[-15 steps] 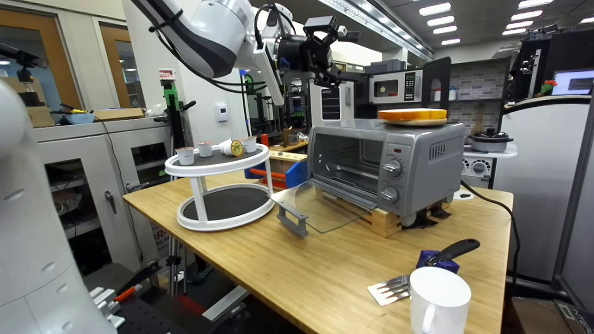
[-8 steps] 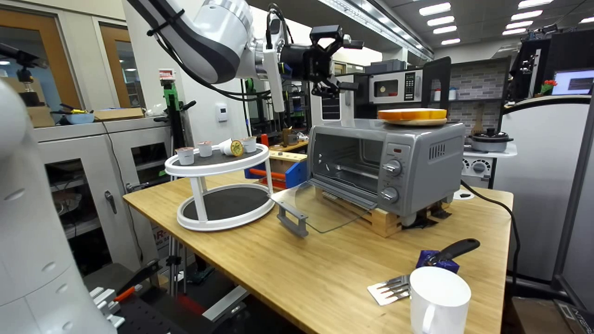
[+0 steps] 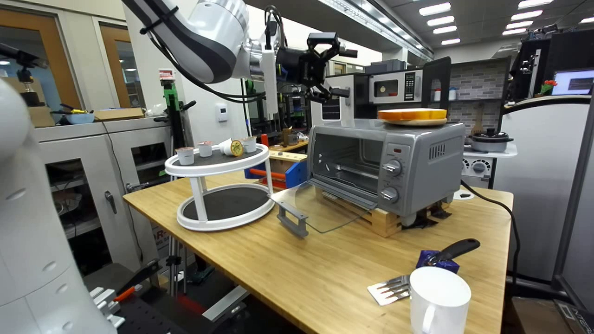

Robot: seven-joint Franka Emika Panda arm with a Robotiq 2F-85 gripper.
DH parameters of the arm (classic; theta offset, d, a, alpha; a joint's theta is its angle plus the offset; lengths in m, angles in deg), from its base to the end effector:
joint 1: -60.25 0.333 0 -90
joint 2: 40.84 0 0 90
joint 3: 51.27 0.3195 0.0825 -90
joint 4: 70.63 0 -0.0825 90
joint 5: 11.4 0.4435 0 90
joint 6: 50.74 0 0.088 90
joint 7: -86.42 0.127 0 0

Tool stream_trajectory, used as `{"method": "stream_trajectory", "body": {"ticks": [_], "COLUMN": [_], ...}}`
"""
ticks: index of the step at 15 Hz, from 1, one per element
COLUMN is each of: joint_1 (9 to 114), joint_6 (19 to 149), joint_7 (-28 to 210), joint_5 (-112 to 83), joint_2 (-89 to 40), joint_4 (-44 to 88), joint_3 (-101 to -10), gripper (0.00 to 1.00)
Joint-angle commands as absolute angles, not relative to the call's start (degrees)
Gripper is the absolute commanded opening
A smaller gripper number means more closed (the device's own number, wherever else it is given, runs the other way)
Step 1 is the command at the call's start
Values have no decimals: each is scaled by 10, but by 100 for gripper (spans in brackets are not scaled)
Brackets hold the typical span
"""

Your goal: Remove the slice of bread from the top of the oven and place it inside the oven

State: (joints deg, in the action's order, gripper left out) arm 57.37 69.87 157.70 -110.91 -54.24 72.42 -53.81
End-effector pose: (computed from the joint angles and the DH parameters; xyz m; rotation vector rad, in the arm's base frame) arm 0.5070 -0.1117 0.3613 1.8491 -0.1337 0.7037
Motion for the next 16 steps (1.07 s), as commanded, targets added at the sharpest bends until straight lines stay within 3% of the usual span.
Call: {"method": "stream_trajectory", "body": {"ticks": [1, 16], "joint_1": [579, 582], "joint_6": [707, 697], "joint_7": [1543, 1561], "joint_5": [-1112, -1083], "joint_2": [-550, -542], "joint_4": [737, 740], "joint_3": [-550, -550], "gripper": [100, 100]}}
